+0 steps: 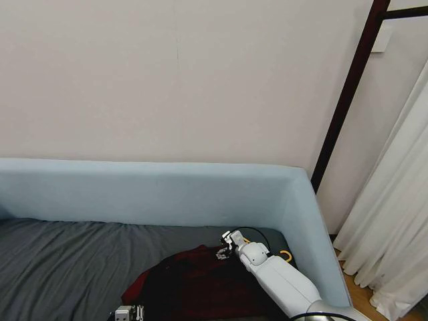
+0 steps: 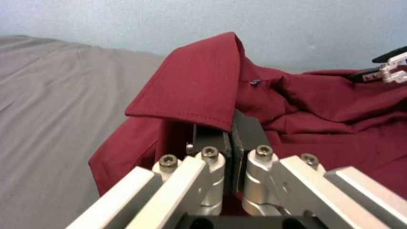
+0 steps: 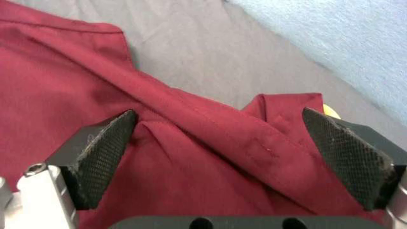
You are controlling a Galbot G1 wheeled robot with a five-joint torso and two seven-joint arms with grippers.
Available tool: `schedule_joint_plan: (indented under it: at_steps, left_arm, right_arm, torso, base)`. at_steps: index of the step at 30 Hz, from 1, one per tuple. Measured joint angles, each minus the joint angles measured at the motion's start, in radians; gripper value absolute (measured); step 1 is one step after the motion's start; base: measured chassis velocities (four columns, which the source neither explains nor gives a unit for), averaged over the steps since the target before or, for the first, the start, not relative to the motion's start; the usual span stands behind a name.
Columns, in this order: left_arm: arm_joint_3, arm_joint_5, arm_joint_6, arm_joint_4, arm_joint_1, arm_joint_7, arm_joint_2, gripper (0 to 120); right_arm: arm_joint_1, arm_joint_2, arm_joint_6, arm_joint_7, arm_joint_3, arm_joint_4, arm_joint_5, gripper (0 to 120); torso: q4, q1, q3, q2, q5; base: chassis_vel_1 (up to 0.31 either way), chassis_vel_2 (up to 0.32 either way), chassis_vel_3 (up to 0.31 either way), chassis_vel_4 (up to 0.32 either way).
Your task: Pick up the clothes from the sofa and hang them on the clothes hanger.
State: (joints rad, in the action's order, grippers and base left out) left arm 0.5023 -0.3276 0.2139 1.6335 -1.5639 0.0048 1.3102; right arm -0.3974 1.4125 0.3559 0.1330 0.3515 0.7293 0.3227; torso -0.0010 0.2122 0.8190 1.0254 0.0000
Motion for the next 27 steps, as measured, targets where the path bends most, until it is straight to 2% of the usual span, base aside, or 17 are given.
schedule_joint_plan:
  at_steps: [1, 4, 7, 8, 12, 13, 14, 17, 19, 21, 27]
  left_arm:
    - [-0.001, 0.0, 0.0, -0.003, 0.006, -0.003, -0.002, 0]
    - [-0.004, 0.0, 0.001, -0.009, 0.009, -0.006, -0.002, 0]
    - [-0.005, -0.001, 0.002, -0.015, 0.01, -0.007, -0.001, 0]
    - [-0.005, -0.001, 0.002, -0.015, 0.01, -0.007, -0.001, 0]
    - [-0.006, -0.001, 0.003, -0.014, 0.011, -0.007, -0.001, 0]
    - [-0.006, -0.001, 0.003, -0.013, 0.011, -0.007, -0.001, 0]
    - [-0.006, -0.001, 0.003, -0.013, 0.011, -0.007, -0.001, 0]
    - [-0.006, 0.0, 0.003, -0.01, 0.009, -0.008, 0.0, 0]
    - [-0.006, 0.0, 0.003, -0.009, 0.008, -0.008, 0.0, 0]
    - [-0.005, 0.0, 0.006, -0.008, 0.004, -0.009, 0.0, 0]
    - [-0.004, -0.006, 0.008, 0.004, 0.001, -0.012, -0.007, 0]
  right_arm:
    - [0.0, 0.001, -0.001, 0.025, -0.003, -0.014, -0.022, 97]
    - [0.0, 0.004, -0.003, 0.041, -0.006, -0.026, -0.04, 90]
    - [-0.004, 0.006, -0.009, 0.047, -0.012, -0.029, -0.043, 76]
    - [-0.004, 0.006, -0.009, 0.047, -0.012, -0.029, -0.043, 76]
    - [-0.014, 0.002, -0.026, 0.044, -0.02, -0.021, -0.038, 59]
    - [-0.014, 0.002, -0.029, 0.037, -0.021, -0.02, -0.037, 54]
    - [-0.014, 0.002, -0.029, 0.037, -0.021, -0.02, -0.037, 54]
    - [-0.014, 0.005, -0.043, -0.008, -0.027, -0.02, -0.033, 40]
    - [-0.014, 0.006, -0.047, -0.018, -0.029, -0.021, -0.032, 37]
    - [-0.017, 0.007, -0.061, -0.039, -0.03, -0.02, -0.03, 27]
    - [-0.046, -0.036, -0.065, -0.081, -0.022, 0.073, 0.029, 5]
  torso:
    - [-0.0007, 0.0, 0.0, 0.0, 0.0001]
    - [-0.0008, 0.0, 0.0, 0.0, 0.0]
    - [-0.0003, 0.0, 0.0, 0.0, 0.0001]
    - [-0.0003, 0.0, 0.0, 0.0, 0.0001]
    - [-0.0006, 0.0, 0.0, 0.0, 0.0001]
    - [-0.0005, 0.0, 0.0, 0.0, 0.0]
    - [-0.0005, 0.0, 0.0, 0.0, 0.0]
    - [-0.0005, 0.0, 0.0, 0.0, 0.0]
    - [-0.0005, 0.0, 0.0, 0.0, 0.0]
    - [-0.0004, 0.0, 0.0, 0.0, 0.0]
    - [-0.0004, 0.0, 0.0, 0.0, 0.0]
  base:
    - [0.0, 0.0, 0.0, 0.0]
    - [0.0, 0.0, 0.0, 0.0]
    - [0.0, 0.0, 0.0, 0.0]
    - [0.0, 0.0, 0.0, 0.0]
    - [0.0, 0.0, 0.0, 0.0]
    - [0.0, 0.0, 0.0, 0.0]
    - [0.0, 0.0, 0.0, 0.0]
    - [0.0, 0.0, 0.0, 0.0]
    - [0.0, 0.0, 0.0, 0.0]
    - [0.0, 0.0, 0.0, 0.0]
    - [0.0, 0.0, 0.0, 0.0]
